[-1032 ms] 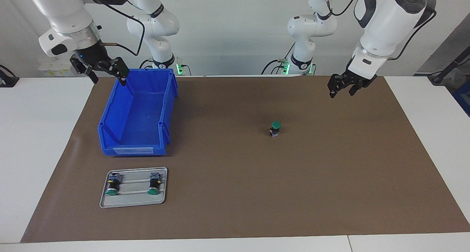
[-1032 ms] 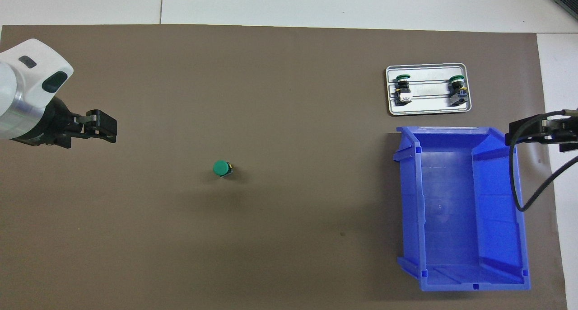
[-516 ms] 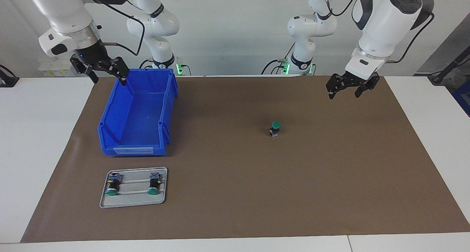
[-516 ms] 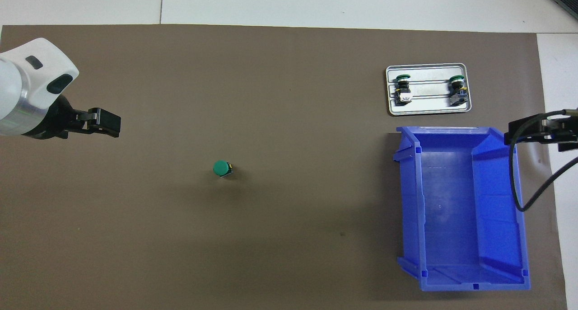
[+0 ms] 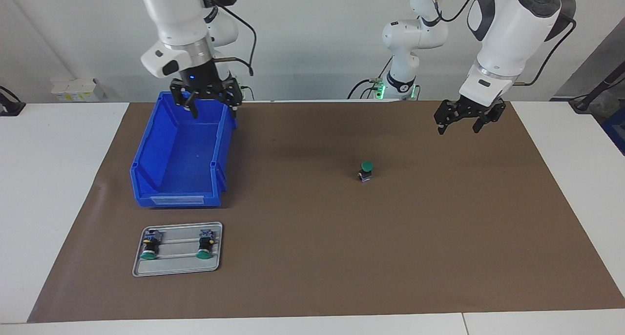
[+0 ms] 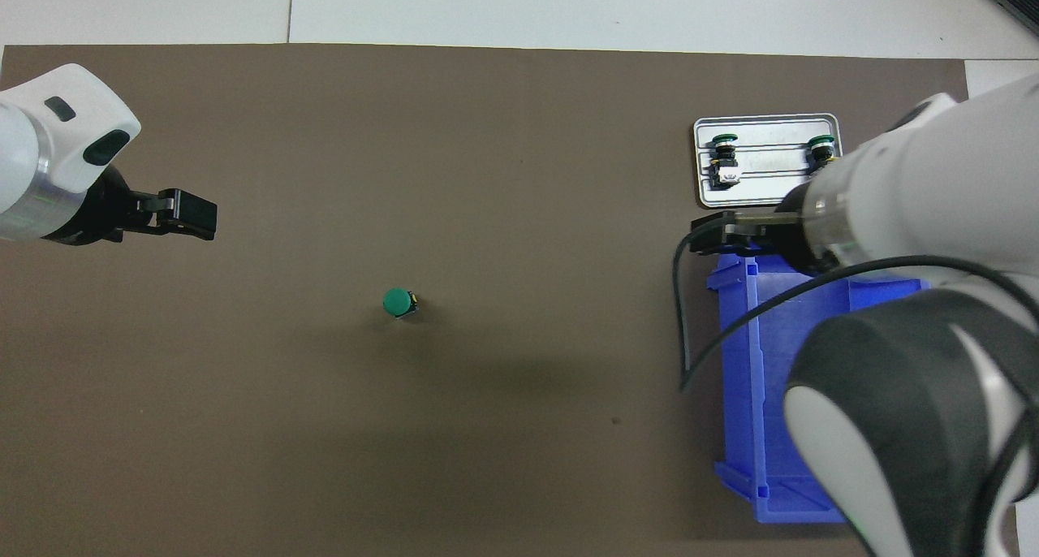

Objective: Place and press button with both arms
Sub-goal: 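Reach the right gripper to the green button and grasp it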

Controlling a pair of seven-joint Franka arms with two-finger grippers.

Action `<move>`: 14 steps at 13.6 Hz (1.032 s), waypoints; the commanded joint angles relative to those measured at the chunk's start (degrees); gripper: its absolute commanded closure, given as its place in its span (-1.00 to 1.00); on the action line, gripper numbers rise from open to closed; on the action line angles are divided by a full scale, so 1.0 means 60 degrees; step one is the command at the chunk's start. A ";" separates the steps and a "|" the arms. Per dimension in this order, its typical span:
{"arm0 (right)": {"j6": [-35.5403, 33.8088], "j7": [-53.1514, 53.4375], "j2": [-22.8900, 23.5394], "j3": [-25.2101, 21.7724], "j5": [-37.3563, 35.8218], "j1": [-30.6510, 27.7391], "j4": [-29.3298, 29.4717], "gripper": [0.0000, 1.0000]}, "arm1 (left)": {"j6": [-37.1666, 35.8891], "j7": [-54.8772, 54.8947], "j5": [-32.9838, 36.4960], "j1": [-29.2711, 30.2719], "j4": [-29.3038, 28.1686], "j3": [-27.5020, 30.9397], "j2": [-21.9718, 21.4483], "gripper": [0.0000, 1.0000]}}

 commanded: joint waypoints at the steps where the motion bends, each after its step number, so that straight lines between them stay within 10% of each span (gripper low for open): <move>1: 0.1716 0.1222 0.1113 -0.0031 0.0126 0.1190 -0.0099 -1.00 | 0.0152 0.0046 0.0163 0.0127 -0.0283 -0.0014 -0.0208 -1.00; 14: 0.7614 0.2341 0.5557 0.0057 -0.0020 0.4315 0.0692 -1.00 | 0.0151 0.0046 0.0163 0.0142 -0.0283 -0.0014 -0.0208 -1.00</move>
